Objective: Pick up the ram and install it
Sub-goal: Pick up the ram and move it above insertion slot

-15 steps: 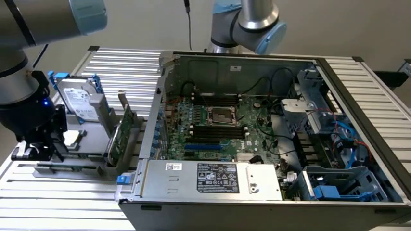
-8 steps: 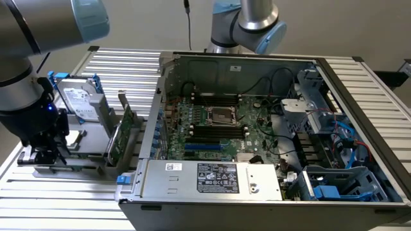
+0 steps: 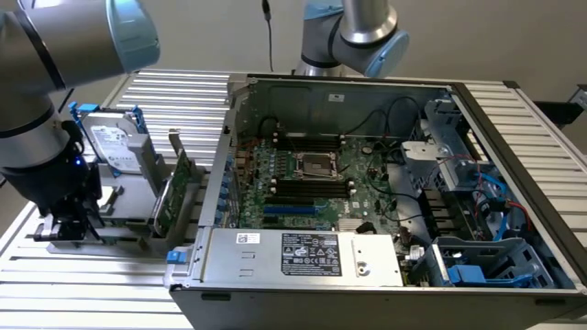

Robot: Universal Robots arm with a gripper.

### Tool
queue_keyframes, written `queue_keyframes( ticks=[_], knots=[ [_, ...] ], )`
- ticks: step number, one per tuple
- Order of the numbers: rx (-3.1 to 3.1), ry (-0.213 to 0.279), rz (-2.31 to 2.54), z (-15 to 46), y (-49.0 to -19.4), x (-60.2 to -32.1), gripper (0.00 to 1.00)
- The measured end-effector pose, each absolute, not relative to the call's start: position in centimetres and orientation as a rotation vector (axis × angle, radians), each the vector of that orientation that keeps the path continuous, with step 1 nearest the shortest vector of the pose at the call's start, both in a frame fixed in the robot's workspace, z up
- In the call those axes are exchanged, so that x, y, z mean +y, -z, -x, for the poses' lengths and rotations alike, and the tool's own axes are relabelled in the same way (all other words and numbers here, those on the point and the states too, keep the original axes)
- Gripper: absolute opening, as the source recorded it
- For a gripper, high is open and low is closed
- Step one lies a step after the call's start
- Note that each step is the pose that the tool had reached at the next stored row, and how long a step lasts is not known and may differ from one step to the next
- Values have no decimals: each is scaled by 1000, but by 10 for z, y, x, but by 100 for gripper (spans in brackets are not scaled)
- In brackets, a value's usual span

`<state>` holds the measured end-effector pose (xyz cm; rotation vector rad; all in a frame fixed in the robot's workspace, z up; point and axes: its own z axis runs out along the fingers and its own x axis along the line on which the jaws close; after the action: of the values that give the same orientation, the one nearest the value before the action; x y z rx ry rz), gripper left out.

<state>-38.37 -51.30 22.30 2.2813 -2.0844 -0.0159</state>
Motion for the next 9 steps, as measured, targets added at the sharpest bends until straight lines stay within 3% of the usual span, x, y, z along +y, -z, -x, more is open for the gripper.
queue_keyframes(
  ticks=[9],
  knots=[
    [-2079,17,-2289,387,-207,-509,31]
  ],
)
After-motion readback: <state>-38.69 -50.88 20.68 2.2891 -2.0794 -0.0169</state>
